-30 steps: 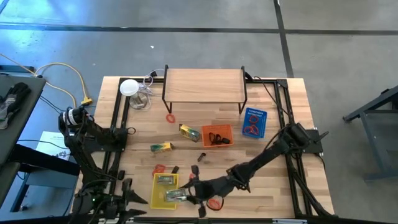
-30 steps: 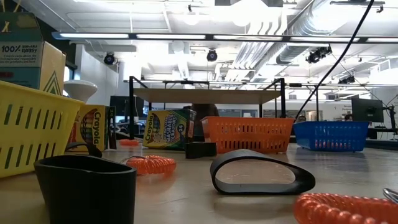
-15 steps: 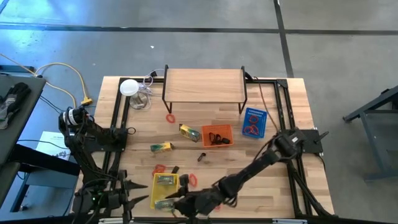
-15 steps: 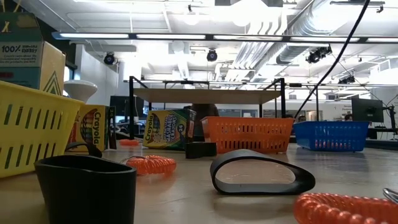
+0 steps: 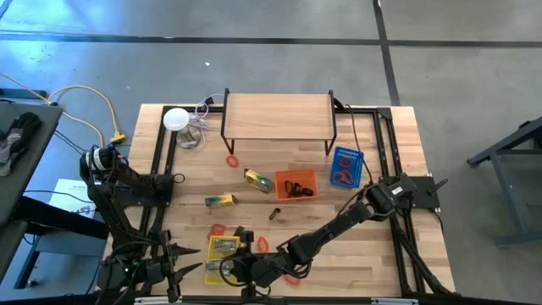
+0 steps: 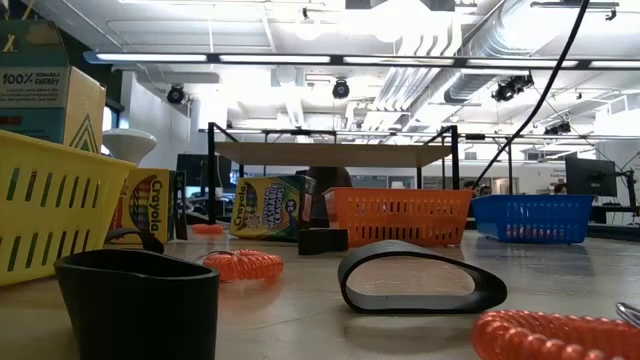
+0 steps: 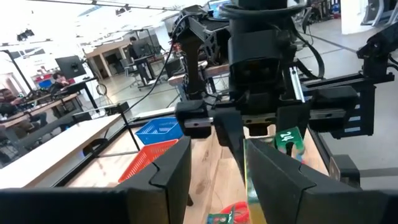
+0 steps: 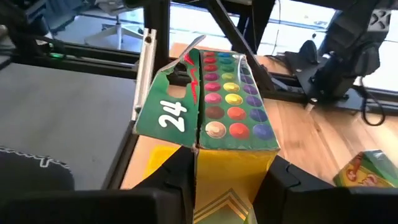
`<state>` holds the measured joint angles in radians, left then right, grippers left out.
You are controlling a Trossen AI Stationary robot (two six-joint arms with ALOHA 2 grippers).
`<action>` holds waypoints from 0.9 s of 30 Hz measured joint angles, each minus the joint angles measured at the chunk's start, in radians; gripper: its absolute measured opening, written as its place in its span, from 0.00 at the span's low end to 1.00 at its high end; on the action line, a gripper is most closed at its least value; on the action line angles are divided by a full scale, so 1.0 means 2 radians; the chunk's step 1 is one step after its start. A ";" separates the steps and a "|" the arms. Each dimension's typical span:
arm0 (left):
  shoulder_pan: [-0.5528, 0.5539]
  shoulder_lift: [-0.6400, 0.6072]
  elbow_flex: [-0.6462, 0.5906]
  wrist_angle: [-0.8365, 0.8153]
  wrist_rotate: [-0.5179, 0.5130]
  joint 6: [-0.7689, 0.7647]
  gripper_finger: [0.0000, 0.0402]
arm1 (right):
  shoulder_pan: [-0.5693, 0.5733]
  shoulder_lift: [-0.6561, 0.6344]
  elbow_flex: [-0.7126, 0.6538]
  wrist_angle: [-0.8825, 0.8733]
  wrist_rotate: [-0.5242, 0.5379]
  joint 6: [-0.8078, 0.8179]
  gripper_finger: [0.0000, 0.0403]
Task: Pick & Place Office Desk Supplies
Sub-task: Put the crayon box into the yellow bin
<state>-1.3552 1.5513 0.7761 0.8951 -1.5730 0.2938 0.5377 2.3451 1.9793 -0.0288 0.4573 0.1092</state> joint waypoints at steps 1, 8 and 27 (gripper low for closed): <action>0.000 0.000 0.000 0.000 0.000 0.000 0.37 | 0.000 0.000 0.000 0.000 -0.008 0.003 0.25; 0.010 0.000 0.000 0.000 0.000 -0.005 0.37 | 0.007 0.002 0.000 0.003 -0.021 -0.001 0.25; 0.008 0.000 0.000 0.000 0.000 -0.061 0.37 | 0.009 0.036 0.000 0.012 0.094 0.023 0.25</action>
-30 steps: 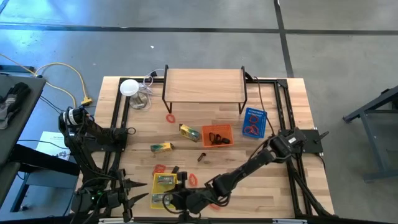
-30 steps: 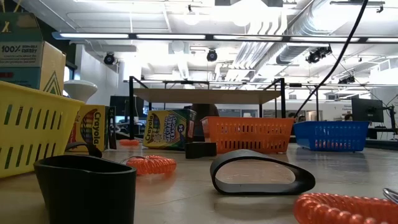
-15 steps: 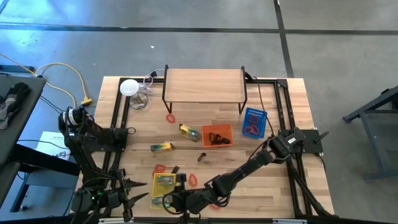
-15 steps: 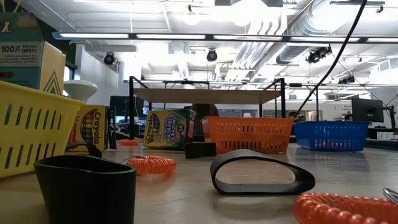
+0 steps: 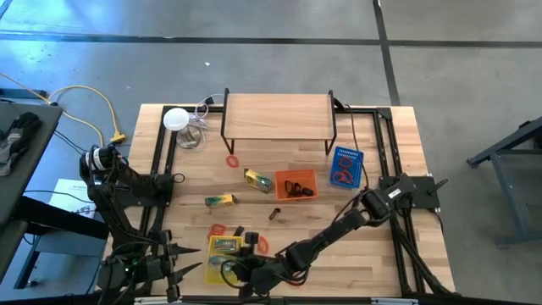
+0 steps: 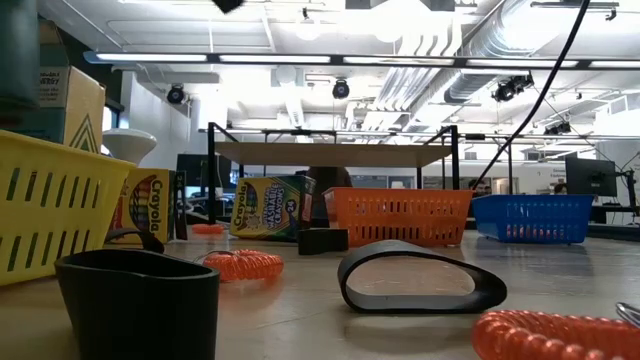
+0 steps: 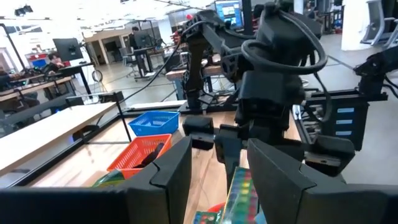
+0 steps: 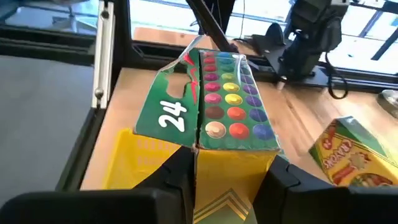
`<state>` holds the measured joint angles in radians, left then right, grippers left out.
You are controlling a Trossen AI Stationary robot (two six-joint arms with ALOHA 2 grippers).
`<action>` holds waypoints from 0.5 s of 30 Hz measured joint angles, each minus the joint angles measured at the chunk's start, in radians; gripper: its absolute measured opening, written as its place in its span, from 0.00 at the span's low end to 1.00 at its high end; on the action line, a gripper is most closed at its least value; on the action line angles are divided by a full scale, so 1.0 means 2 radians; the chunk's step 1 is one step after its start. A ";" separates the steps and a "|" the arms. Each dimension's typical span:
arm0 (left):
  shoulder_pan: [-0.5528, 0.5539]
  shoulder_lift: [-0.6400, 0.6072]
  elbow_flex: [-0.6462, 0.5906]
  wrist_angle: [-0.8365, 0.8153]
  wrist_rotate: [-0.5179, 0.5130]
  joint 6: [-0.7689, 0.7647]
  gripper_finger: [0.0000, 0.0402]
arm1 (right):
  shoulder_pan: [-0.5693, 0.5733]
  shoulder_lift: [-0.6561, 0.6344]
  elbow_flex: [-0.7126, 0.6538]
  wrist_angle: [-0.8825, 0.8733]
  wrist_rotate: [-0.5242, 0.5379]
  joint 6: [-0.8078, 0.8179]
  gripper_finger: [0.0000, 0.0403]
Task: Pick & Place Office Desk Supplies
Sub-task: Put the crayon box into the yellow bin
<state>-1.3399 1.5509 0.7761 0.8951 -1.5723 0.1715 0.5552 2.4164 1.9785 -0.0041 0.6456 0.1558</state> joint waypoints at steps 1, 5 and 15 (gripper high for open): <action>0.000 0.000 0.000 0.000 0.000 0.001 0.37 | -0.002 0.005 0.001 0.005 -0.003 0.004 0.25; 0.000 0.000 0.000 0.000 0.002 0.001 0.37 | -0.008 0.014 0.000 -0.005 -0.018 0.013 0.25; 0.000 0.000 0.000 0.000 0.003 -0.008 0.37 | -0.017 0.016 -0.006 -0.015 -0.021 0.030 0.26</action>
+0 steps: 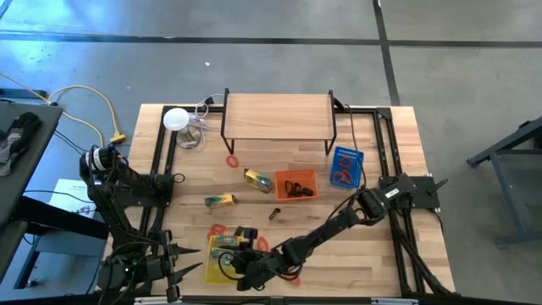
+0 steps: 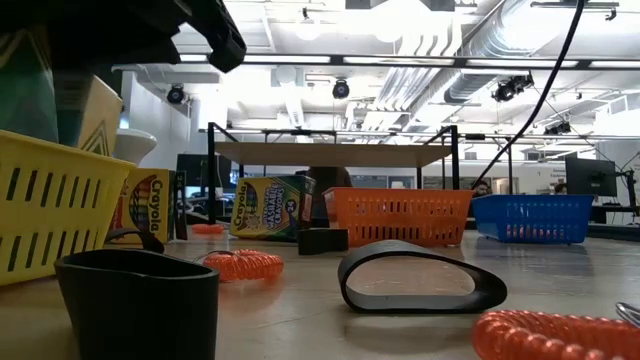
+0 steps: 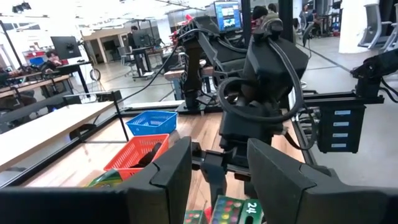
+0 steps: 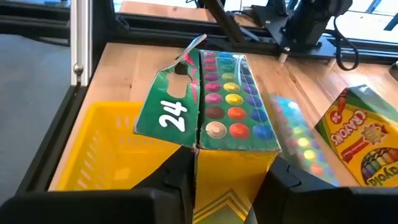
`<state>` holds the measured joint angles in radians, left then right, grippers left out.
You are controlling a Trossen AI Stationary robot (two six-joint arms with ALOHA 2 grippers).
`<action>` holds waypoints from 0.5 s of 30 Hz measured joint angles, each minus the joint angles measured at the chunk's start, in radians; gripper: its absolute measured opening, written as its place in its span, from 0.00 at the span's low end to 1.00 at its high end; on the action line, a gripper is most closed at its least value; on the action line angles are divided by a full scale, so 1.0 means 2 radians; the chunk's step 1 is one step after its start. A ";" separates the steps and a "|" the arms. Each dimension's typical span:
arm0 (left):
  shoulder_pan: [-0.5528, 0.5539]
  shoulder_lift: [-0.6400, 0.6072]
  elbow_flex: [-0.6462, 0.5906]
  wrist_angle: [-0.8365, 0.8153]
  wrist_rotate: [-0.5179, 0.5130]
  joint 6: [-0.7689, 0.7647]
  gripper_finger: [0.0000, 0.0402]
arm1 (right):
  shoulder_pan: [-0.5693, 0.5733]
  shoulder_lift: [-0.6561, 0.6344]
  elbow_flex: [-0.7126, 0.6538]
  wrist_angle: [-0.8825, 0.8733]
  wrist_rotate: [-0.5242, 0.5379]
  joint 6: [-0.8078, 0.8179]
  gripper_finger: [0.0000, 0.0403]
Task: Pick & Place Office Desk Supplies
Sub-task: Put the crayon box into the yellow bin
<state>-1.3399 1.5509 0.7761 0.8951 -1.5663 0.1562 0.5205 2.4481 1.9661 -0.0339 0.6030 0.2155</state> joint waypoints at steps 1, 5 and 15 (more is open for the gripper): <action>0.000 0.000 0.000 0.000 0.000 0.000 0.37 | 0.000 0.000 0.000 -0.001 -0.001 0.000 0.27; 0.002 0.000 0.000 0.000 0.002 0.000 0.37 | 0.000 0.000 0.000 -0.014 -0.001 0.003 0.32; 0.002 0.000 0.000 0.000 0.054 0.000 0.37 | -0.002 0.000 0.000 -0.015 -0.001 0.013 0.36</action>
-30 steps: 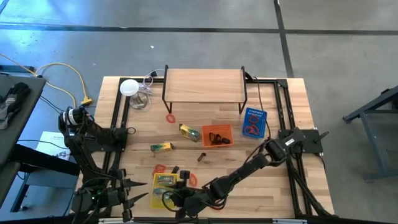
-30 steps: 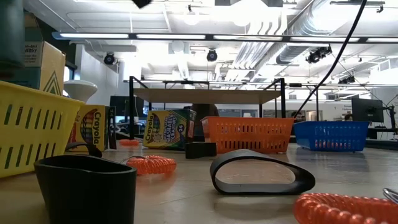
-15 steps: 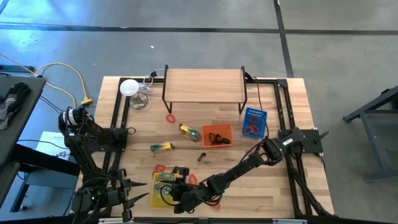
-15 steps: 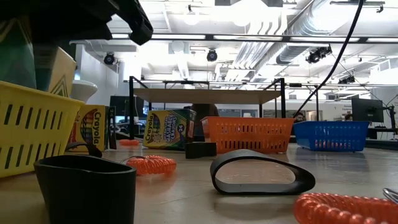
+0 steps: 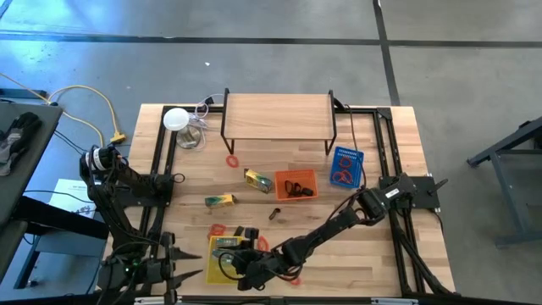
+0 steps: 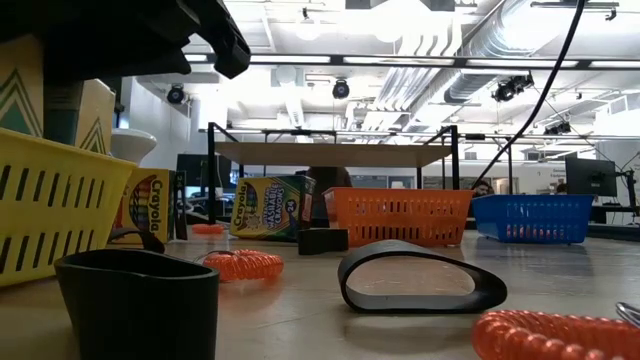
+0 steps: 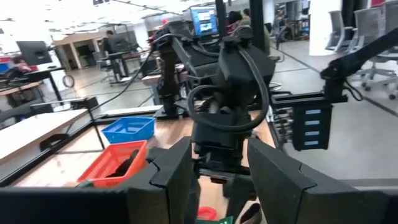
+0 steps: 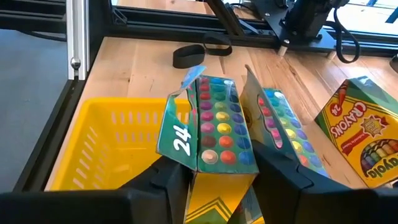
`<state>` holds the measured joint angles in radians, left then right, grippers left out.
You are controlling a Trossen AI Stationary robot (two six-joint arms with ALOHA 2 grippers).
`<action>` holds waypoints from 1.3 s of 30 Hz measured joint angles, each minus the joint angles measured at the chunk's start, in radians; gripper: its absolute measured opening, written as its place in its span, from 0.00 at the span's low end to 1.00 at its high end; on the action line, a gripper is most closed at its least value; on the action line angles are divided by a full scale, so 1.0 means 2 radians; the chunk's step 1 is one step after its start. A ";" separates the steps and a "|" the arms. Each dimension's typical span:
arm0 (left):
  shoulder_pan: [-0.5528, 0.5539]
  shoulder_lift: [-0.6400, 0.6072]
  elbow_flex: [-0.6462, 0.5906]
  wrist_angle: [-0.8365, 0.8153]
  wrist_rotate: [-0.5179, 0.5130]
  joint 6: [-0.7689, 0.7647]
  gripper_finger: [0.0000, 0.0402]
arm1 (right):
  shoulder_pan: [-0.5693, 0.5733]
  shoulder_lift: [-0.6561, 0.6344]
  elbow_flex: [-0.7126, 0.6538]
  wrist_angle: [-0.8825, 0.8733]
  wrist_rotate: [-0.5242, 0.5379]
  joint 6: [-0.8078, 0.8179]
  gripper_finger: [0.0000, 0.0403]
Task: Pick & Place Office Desk Supplies
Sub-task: Put the crayon box into the yellow bin
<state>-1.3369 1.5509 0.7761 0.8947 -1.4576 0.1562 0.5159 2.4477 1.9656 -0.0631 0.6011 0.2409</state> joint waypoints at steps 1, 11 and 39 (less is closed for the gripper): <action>0.000 0.000 0.000 0.000 0.002 0.000 0.37 | 0.000 0.000 0.000 0.000 0.000 0.000 0.36; 0.001 0.000 0.000 0.000 0.004 0.000 0.37 | 0.002 0.000 0.000 0.000 0.010 -0.018 0.36; 0.001 0.000 0.000 0.000 0.003 0.000 0.37 | 0.016 -0.001 0.000 0.022 0.021 -0.058 0.52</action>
<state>-1.3354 1.5509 0.7761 0.8944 -1.4509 0.1566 0.5484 2.4462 1.9652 -0.0183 0.6439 0.1249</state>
